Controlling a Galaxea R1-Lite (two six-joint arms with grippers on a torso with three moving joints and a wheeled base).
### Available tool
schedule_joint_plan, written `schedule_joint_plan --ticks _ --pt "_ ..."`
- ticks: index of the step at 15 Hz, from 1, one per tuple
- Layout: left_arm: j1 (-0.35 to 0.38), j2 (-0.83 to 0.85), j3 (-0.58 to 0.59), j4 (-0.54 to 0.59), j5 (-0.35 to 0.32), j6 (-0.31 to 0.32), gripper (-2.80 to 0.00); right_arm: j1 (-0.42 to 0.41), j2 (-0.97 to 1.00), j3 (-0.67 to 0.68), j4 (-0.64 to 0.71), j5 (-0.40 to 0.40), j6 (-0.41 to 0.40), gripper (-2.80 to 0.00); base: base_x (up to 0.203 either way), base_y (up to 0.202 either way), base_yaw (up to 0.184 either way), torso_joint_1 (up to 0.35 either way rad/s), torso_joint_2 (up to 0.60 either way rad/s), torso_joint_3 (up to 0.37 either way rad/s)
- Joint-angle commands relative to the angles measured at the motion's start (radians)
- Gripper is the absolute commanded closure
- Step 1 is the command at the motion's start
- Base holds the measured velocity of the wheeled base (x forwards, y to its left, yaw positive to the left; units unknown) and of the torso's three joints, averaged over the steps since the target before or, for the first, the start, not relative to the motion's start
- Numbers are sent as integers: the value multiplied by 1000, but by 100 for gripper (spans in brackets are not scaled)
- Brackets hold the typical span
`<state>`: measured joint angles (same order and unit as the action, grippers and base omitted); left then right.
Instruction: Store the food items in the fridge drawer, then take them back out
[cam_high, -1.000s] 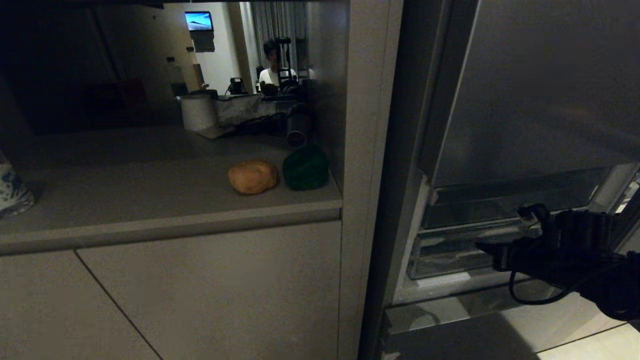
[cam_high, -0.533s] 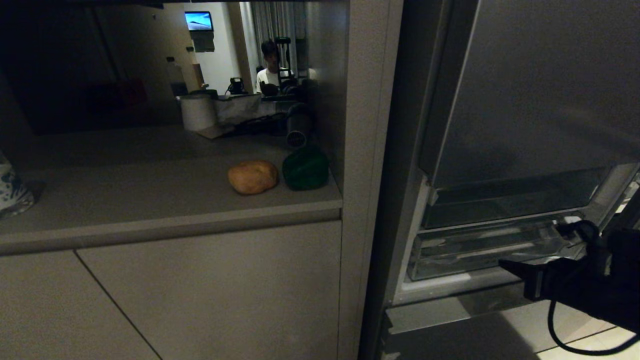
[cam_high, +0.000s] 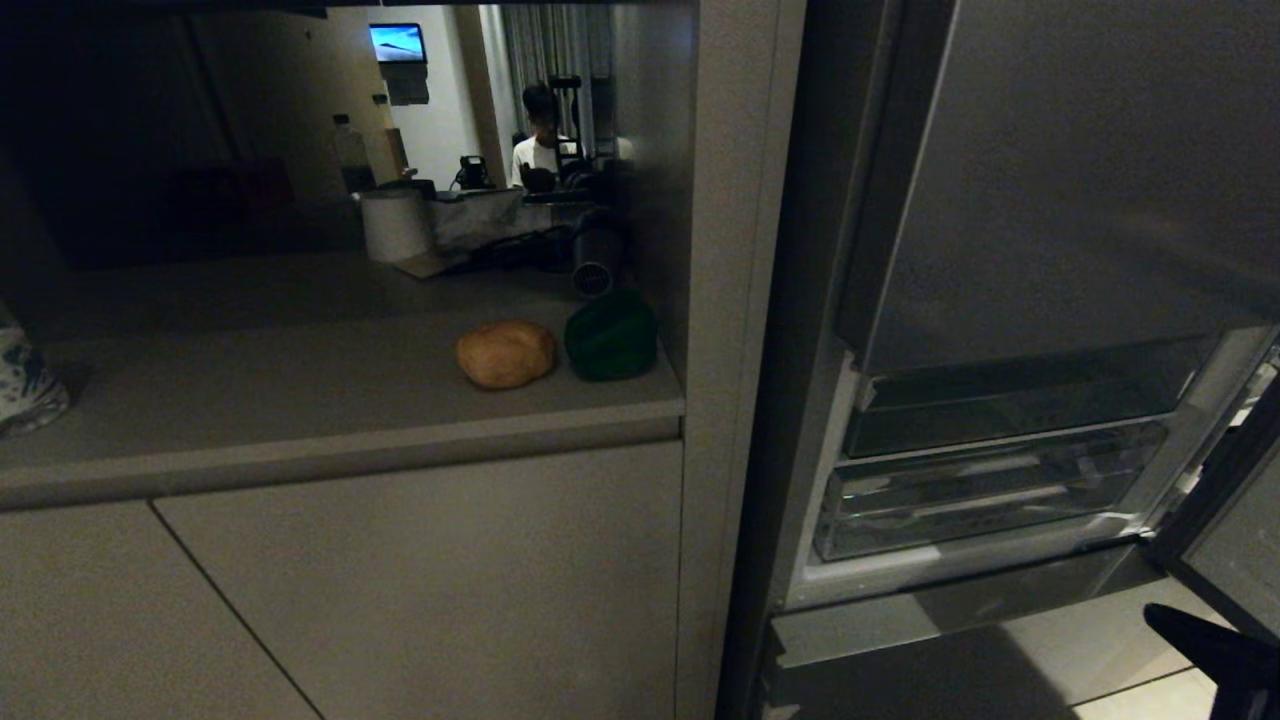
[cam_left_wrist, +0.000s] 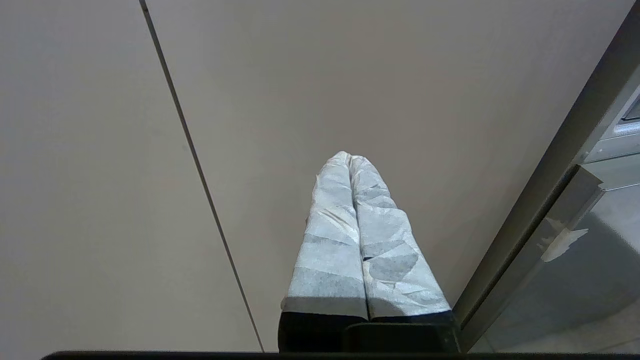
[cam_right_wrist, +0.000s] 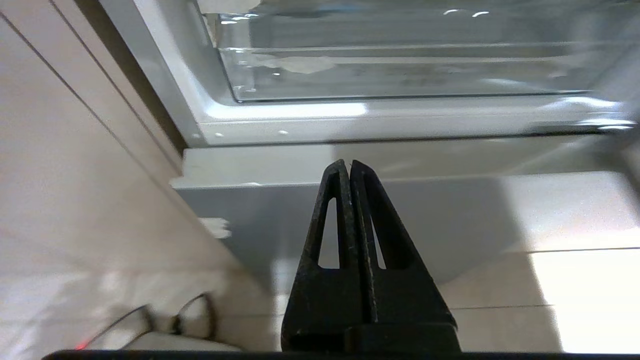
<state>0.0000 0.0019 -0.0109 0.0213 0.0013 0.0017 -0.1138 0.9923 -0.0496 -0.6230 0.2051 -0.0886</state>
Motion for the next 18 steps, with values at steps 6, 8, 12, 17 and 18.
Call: schedule_joint_plan --ticks 6,8,12,17,18 --pt "0 0 0 -1 0 -2 0 0 -714 50 587 -137 -69 0 0 0 0 0 0 0" --pt "0 0 0 0 0 -2 0 0 -712 57 603 -149 -87 0 0 0 0 0 0 0" --pt "0 0 0 0 0 -2 0 138 -786 64 588 -147 -99 0 0 0 0 0 0 0" --pt "0 0 0 -1 0 -2 0 121 -992 73 564 -176 -55 0 0 0 0 0 0 0" --pt "0 0 0 -1 0 -3 0 117 -1001 77 553 -183 -42 0 0 0 0 0 0 0"
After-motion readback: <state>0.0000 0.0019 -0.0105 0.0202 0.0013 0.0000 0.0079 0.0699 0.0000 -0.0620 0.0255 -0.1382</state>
